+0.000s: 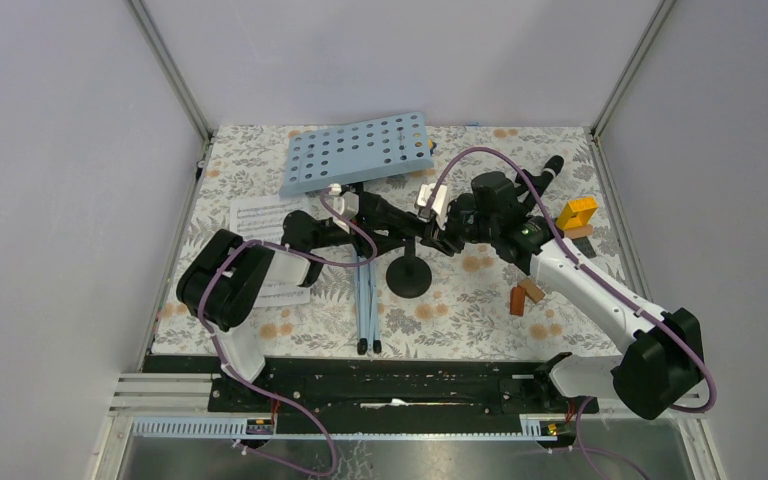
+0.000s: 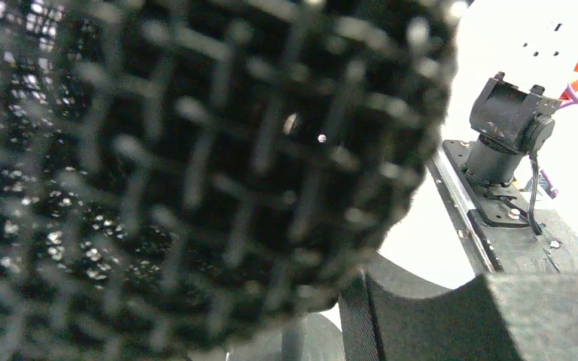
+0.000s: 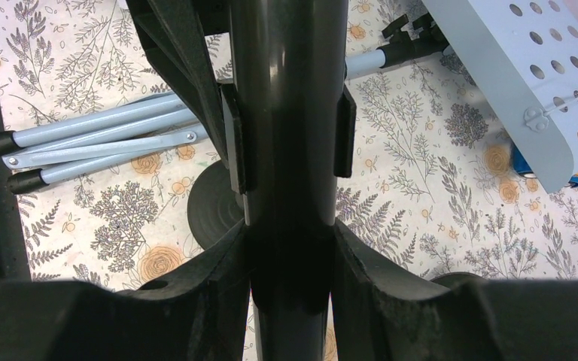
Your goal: Pack up the instrument practice props
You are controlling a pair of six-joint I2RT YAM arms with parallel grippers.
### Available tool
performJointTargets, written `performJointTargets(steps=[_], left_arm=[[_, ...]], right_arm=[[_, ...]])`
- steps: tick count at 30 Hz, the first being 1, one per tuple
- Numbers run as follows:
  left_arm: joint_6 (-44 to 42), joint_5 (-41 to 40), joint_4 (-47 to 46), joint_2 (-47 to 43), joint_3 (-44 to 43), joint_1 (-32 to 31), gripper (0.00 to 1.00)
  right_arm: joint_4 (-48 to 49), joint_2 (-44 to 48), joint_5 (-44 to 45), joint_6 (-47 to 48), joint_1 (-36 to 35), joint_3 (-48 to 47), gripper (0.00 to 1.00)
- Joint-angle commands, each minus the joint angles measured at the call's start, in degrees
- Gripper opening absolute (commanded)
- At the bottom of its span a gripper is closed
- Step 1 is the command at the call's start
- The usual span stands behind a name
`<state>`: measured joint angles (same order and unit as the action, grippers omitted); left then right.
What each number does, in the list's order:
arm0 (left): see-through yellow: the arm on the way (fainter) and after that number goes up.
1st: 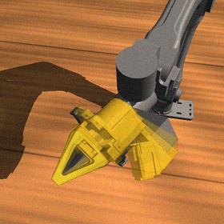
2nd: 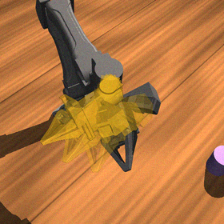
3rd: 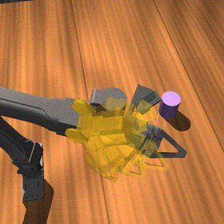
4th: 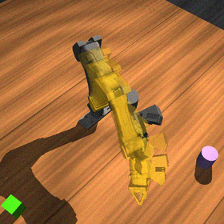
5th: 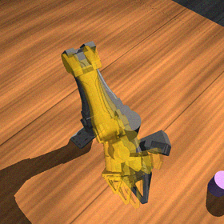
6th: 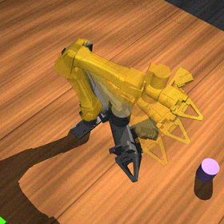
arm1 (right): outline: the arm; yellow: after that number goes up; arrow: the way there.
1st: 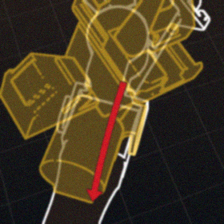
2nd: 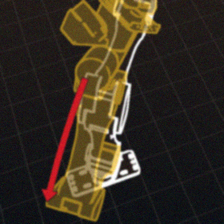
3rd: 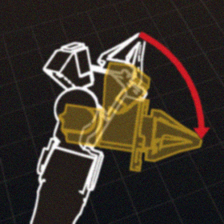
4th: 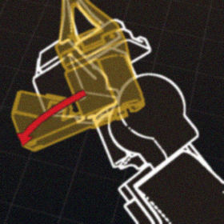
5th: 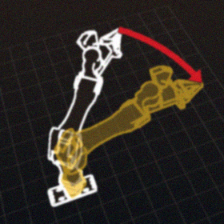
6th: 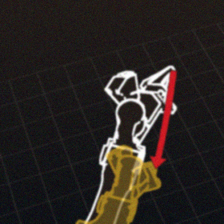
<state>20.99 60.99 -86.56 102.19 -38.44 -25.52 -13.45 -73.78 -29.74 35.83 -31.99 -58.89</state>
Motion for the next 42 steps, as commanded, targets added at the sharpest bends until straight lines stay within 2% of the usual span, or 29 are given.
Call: performJointTargets(steps=[1,4,5,9,13,14,15,16,19,21,22,26,30,32,36,38,39,42], left_arm=[[1.8,3.24,-5.2,0.75,-1.41,0.51,0.24],[2.57,3.85,-5.22,0.98,-1.64,0.73,0.02],[2.75,3.87,-5.21,0.99,-1.69,0.85,0.0],[2.96,4.11,-5.19,0.89,-1.47,1.0,0.02],[2.93,2.98,-5.27,0.26,-0.94,1.0,0.56],[2.4,1.95,-5.3,-0.04,-0.24,1.0,0.76],[1.62,1.29,-5.32,-0.51,0.37,1.04,0.85],[0.87,1.09,-5.22,-0.93,0.93,1.0,0.88],[0.06,1.22,-5.22,-1.45,1.28,1.04,0.89],[0.61,1.57,-5.24,-1.01,0.84,1.0,0.86],[1.11,1.92,-5.2,-0.76,0.44,1.0,0.81],[3.6,4.17,-5.28,0.91,-1.52,1.04,0.51],[4.46,5.48,-5.28,1.47,-2.59,1.0,0.15],[4.43,5.54,-5.37,1.5,-2.71,1.02,0.04],[4.59,5.26,-5.37,1.92,-2.66,1.06,0.01],[4.75,4.63,-5.37,1.98,-2.35,1.09,0.02],[4.79,4.21,-5.37,1.97,-2.08,1.08,0.03],[4.58,2.22,-5.37,1.51,-0.76,1.24,0.16]], right_arm=[[3.11,1.84,-1.64,-0.15,-0.1,-0.25,0.0],[3.25,2.5,-1.4,0.02,-0.11,-0.26,0.0],[3.38,2.94,-1.38,0.05,-0.12,-0.26,0.0],[5.13,5.56,-0.96,-0.19,-0.14,0.71,0.0],[5.41,6.45,-0.98,-0.32,-0.11,1.09,0.0],[5.37,6.33,-0.99,-0.4,-0.16,1.06,0.0],[5.37,6.22,-1.01,-0.41,-0.1,1.14,0.0],[5.37,6.06,-1.14,-0.48,-0.09,1.15,0.0],[5.4,5.4,-1.81,-0.66,-0.16,1.12,0.0],[5.73,5.15,-2.19,-0.85,-0.11,1.15,0.0],[5.86,5.15,-2.3,-1.05,-0.17,1.15,0.0],[6.16,5.59,-2.74,-1.4,-0.13,1.31,0.0],[6.24,6.83,-2.37,-1.75,-0.1,1.38,0.0],[7.04,8.27,-2.23,-2.79,-0.16,1.16,0.0],[11.58,13.26,0.72,-6.75,-0.13,1.25,0.0],[14.78,16.3,4.89,-9.64,-0.14,1.95,0.0],[16.42,17.88,7.1,-11.48,-0.11,2.66,0.0],[19.24,23.05,13.95,-17.09,-0.14,6.19,0.0]])
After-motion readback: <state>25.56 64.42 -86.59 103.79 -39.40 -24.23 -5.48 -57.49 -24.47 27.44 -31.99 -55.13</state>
